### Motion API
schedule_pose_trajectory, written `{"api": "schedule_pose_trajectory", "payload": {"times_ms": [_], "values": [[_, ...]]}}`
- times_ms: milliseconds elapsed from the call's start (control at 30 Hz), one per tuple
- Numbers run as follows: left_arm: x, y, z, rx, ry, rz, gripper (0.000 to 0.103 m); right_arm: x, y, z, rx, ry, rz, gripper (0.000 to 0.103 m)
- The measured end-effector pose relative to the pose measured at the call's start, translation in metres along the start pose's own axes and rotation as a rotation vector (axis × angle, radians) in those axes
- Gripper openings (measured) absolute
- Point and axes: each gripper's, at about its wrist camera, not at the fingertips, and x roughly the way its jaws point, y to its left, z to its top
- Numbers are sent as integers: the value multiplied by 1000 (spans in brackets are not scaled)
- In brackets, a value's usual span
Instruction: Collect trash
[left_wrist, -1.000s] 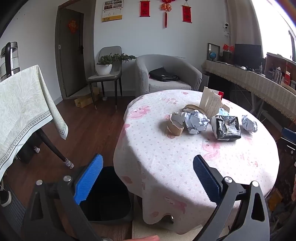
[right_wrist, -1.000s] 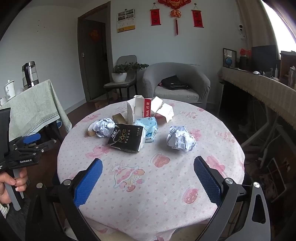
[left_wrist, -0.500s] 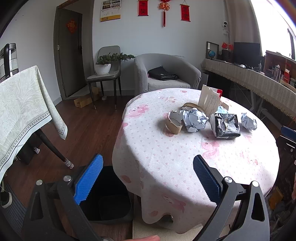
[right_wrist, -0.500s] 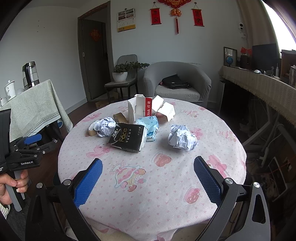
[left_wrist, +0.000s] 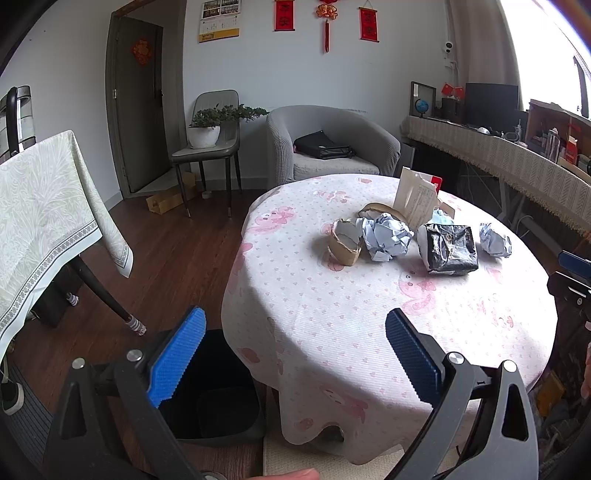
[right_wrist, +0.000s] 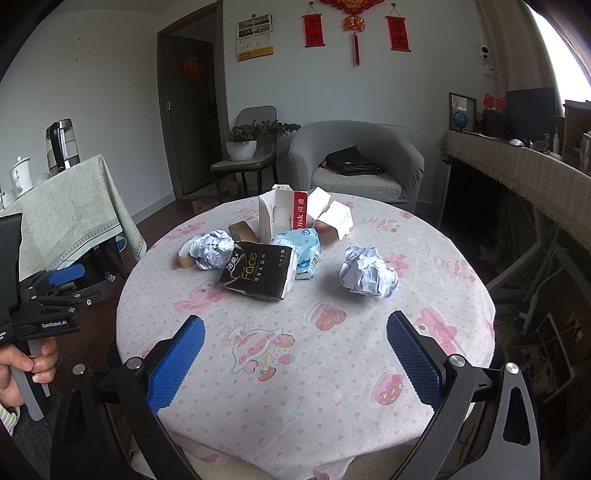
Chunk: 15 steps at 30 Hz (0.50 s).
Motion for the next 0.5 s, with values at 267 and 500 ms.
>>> {"api": "schedule_pose_trajectory", "payload": {"times_ms": [267,500], "values": [[0,1,1,0,0,0,100,1,2,0,-3,0,4,100],[0,1,1,1,0,-1,100,1,2,0,-2,-1,4,100]]}}
